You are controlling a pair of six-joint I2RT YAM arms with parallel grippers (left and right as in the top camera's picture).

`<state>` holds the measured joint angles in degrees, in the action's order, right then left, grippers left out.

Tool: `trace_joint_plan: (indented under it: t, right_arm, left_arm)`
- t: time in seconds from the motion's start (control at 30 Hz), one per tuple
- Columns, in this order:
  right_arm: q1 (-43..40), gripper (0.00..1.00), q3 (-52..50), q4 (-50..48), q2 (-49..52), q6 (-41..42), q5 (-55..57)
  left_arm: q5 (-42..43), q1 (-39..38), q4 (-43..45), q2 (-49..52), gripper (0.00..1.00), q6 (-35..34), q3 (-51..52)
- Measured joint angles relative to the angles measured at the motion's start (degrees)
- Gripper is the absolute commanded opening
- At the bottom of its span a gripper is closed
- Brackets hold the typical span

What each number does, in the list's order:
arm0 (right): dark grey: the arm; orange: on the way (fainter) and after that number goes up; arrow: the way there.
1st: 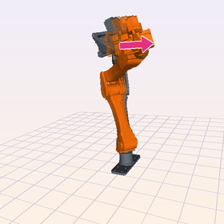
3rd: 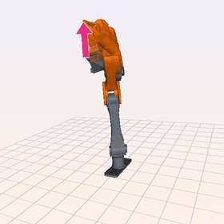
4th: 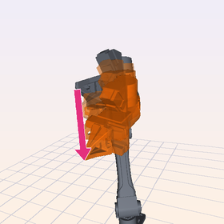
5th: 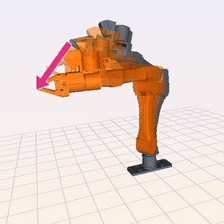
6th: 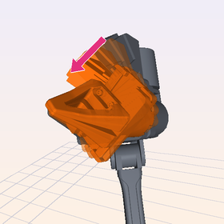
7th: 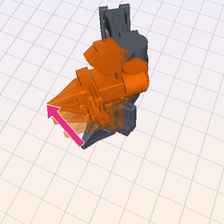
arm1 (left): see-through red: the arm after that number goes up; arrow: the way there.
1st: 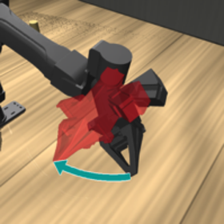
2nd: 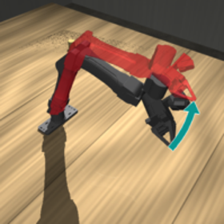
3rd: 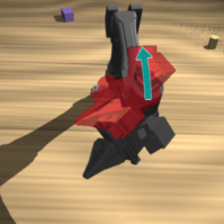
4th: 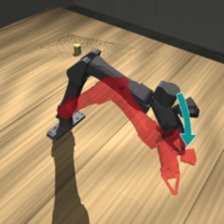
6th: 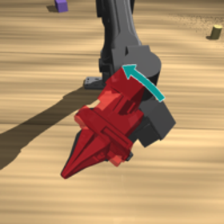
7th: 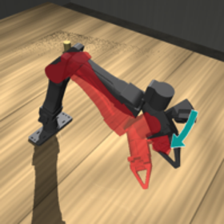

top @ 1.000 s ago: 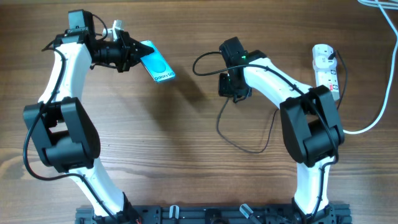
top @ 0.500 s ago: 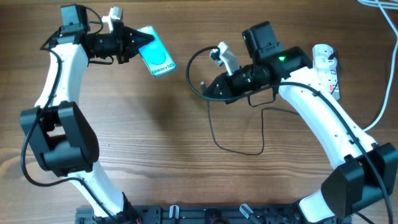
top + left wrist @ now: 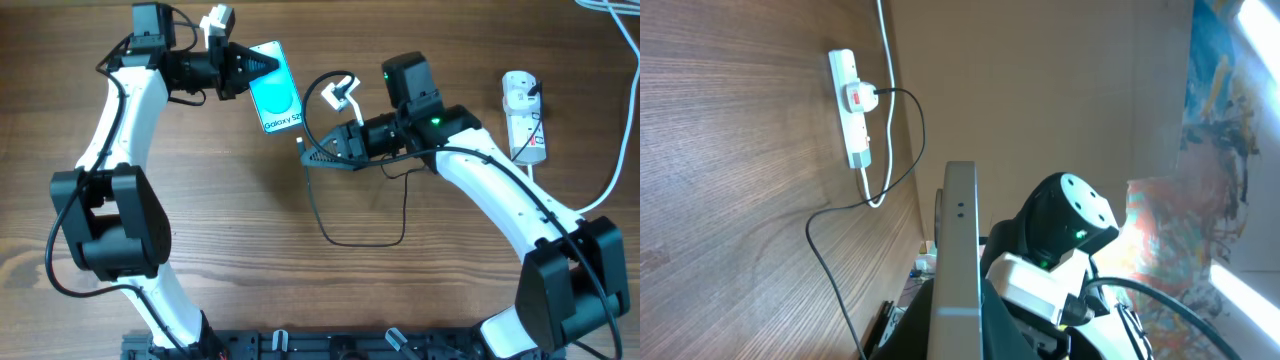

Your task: Plug charger to phone and switch on socket

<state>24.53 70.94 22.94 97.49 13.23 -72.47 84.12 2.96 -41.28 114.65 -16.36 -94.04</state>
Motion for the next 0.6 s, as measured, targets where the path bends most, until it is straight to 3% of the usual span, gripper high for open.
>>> trace_joint_plan:
  t: [0.6]
  right_arm:
    - [1.8, 0.05, -0.1, -5.4, 0.0, 7.1, 3.6]
  left_arm:
    - [3.0, -1.2, 0.0, 0.0, 0.04, 0.2, 0.0]
